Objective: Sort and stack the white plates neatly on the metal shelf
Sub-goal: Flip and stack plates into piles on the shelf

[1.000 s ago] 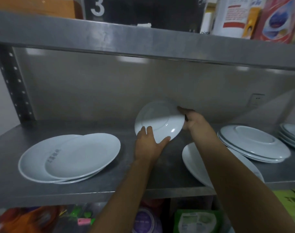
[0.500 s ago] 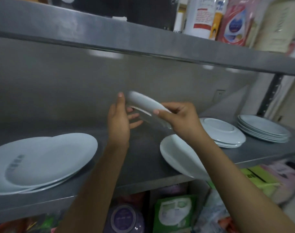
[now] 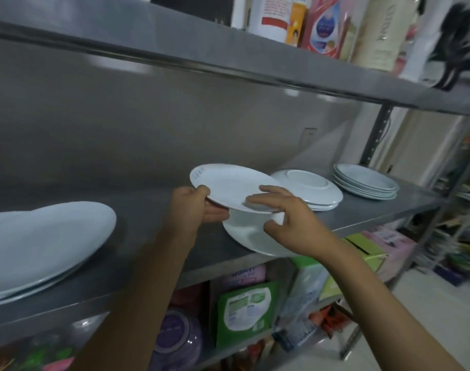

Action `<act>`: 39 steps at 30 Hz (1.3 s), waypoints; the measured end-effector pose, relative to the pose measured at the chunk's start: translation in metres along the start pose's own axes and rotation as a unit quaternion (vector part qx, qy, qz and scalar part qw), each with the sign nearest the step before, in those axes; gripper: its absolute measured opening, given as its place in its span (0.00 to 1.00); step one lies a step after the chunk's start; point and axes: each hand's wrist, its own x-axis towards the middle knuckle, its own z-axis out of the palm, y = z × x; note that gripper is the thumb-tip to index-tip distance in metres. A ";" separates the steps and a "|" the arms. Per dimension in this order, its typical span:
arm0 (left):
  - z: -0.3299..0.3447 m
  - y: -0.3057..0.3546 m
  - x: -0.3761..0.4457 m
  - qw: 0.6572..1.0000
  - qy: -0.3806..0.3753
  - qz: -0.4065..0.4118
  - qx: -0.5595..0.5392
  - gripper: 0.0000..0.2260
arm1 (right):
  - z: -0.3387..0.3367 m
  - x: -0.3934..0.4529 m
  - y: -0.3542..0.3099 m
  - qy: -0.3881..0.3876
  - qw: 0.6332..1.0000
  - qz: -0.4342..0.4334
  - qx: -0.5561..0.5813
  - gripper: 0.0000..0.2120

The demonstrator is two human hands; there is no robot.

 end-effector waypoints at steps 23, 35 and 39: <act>0.072 -0.065 -0.037 0.898 0.311 0.063 0.303 0.15 | -0.059 -0.039 0.168 0.144 0.963 0.121 0.194 0.21; 0.091 -0.058 -0.048 0.716 0.367 0.068 0.590 0.21 | -0.067 -0.019 0.190 0.116 0.968 0.094 0.200 0.18; 0.118 -0.051 -0.035 0.652 0.337 0.210 0.646 0.15 | -0.066 -0.004 0.192 0.119 0.971 0.094 0.186 0.18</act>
